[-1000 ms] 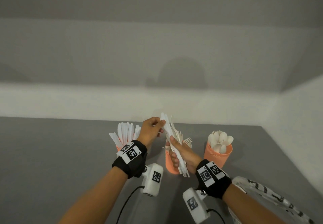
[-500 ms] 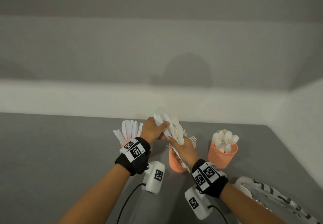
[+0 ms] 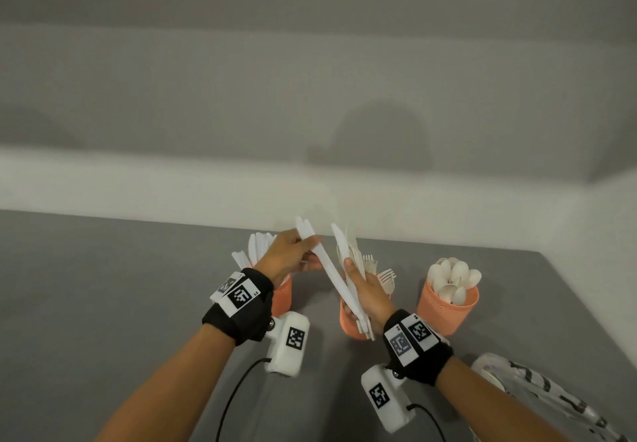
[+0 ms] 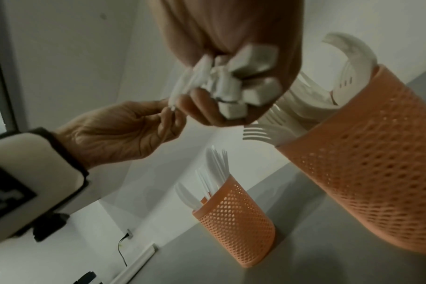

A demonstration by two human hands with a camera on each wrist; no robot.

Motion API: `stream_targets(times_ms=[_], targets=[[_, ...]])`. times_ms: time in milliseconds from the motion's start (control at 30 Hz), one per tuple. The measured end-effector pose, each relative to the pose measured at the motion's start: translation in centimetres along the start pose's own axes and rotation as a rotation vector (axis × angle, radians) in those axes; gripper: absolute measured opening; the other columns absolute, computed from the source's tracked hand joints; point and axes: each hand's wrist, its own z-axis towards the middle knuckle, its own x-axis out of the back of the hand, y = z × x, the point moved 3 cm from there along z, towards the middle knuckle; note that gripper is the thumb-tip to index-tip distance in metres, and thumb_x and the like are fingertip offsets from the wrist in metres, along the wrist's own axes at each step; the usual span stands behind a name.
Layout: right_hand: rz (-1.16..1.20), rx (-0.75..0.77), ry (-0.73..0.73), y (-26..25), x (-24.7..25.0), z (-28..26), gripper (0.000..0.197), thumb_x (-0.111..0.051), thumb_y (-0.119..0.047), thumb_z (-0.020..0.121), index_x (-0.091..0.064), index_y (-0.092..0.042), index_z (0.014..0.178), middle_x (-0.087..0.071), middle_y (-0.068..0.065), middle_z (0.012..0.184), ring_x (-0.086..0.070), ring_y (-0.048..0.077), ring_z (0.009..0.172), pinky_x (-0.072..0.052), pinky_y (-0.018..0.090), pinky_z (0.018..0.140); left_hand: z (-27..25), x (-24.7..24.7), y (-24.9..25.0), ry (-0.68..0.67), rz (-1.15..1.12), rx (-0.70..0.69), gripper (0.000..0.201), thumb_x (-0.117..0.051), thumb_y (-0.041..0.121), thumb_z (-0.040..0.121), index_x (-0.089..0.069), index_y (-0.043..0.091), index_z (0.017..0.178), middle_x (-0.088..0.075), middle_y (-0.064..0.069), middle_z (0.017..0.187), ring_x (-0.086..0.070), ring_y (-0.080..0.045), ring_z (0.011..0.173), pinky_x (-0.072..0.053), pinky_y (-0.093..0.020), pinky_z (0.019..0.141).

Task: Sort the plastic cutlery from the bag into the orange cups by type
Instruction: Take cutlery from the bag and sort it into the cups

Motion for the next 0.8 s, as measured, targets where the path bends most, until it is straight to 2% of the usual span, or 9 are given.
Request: stream_targets(times_ms=[100, 167, 233, 300, 367, 467, 567, 700, 800], targets=[[-0.01, 0.004, 0.067, 0.3, 0.6, 0.3, 0.041, -0.047, -0.049, 0.091, -0.052, -0.01, 0.078, -0.046, 0.003, 0.045, -0.041, 0.01, 0.029, -0.033, 0.016, 0.033, 0.4, 2.9, 1.9, 0.266, 0.042, -0.24, 0.004, -0.051, 0.003, 0.092, -0.052, 0.003, 0.096, -0.064, -0.02, 0.09, -0.067, -0.006, 0.055, -0.057, -0.02, 0.055], [-0.041, 0.016, 0.055, 0.0, 0.8, 0.4, 0.039, -0.045, -0.047, 0.092, -0.053, -0.011, 0.08, -0.044, 0.0, 0.043, -0.037, 0.008, 0.026, -0.03, 0.015, 0.032, 0.4, 5.1, 3.1, 0.468, 0.215, -0.434, 0.025, -0.054, 0.002, 0.09, -0.046, 0.002, 0.113, -0.064, -0.018, 0.084, -0.066, -0.014, 0.062, -0.056, -0.017, 0.056], [-0.036, -0.004, 0.01, -0.3, 0.7, 0.5, 0.039, -0.044, -0.049, 0.093, -0.055, -0.013, 0.085, -0.042, -0.002, 0.042, -0.035, 0.006, 0.026, -0.027, 0.014, 0.032, 0.2, 6.6, 3.7, 0.564, 0.457, -0.584, 0.045, -0.056, 0.003, 0.089, -0.038, 0.01, 0.13, -0.059, -0.013, 0.071, -0.06, -0.02, 0.061, -0.05, -0.017, 0.055], [0.0, -0.028, -0.032, -0.4, 0.3, 0.6, 0.04, -0.041, -0.051, 0.093, -0.056, -0.014, 0.091, -0.04, -0.004, 0.042, -0.032, 0.005, 0.027, -0.026, 0.013, 0.031, 0.2, 7.4, 3.2, 0.572, 0.696, -0.637, 0.058, -0.055, 0.005, 0.089, -0.03, 0.016, 0.14, -0.056, -0.012, 0.064, -0.053, -0.021, 0.056, -0.04, -0.024, 0.055], [0.05, -0.055, -0.073, -0.5, -0.1, 0.7, 0.043, -0.037, -0.053, 0.093, -0.056, -0.014, 0.093, -0.04, -0.005, 0.041, -0.031, 0.004, 0.027, -0.024, 0.013, 0.03, 0.6, 7.8, 1.6, 0.527, 0.828, -0.63, 0.058, -0.054, 0.007, 0.09, -0.031, 0.017, 0.142, -0.054, -0.013, 0.064, -0.052, -0.024, 0.056, -0.039, -0.028, 0.059], [0.088, -0.092, -0.117, -0.4, -0.6, 0.9, 0.044, -0.033, -0.053, 0.095, -0.056, -0.016, 0.095, -0.04, -0.006, 0.043, -0.029, 0.004, 0.028, -0.023, 0.014, 0.029, 1.1, 8.0, -1.3, 0.491, 0.877, -0.564, 0.048, -0.051, 0.011, 0.092, -0.038, 0.018, 0.138, -0.054, -0.009, 0.069, -0.053, -0.026, 0.062, -0.041, -0.029, 0.063], [0.085, -0.097, -0.125, -0.4, -0.5, 1.0, 0.04, -0.03, -0.046, 0.098, -0.056, -0.016, 0.095, -0.04, -0.006, 0.043, -0.03, 0.004, 0.028, -0.023, 0.014, 0.029, 1.6, 7.4, -4.1, 0.442, 0.918, -0.461, 0.043, -0.048, 0.013, 0.094, -0.039, 0.018, 0.135, -0.054, -0.006, 0.074, -0.058, -0.03, 0.069, -0.042, -0.03, 0.065], [0.072, -0.053, -0.075, -0.4, -0.1, 0.8, 0.033, -0.036, -0.041, 0.098, -0.056, -0.015, 0.092, -0.041, -0.007, 0.042, -0.031, 0.004, 0.029, -0.024, 0.013, 0.03, 1.5, 6.3, -6.4, 0.344, 1.021, -0.324, 0.041, -0.046, 0.008, 0.094, -0.044, 0.013, 0.134, -0.063, -0.018, 0.099, -0.06, -0.033, 0.089, -0.048, -0.038, 0.074], [0.05, -0.008, -0.043, -0.4, 0.2, 0.8, 0.032, -0.041, -0.043, 0.096, -0.057, -0.015, 0.091, -0.041, -0.007, 0.042, -0.033, 0.004, 0.029, -0.025, 0.013, 0.031, 1.4, 6.0, -6.4, 0.368, 1.144, -0.498, 0.047, -0.068, -0.004, 0.077, -0.057, 0.0, 0.122, -0.066, -0.023, 0.099, -0.064, -0.039, 0.088, -0.055, -0.041, 0.067]])
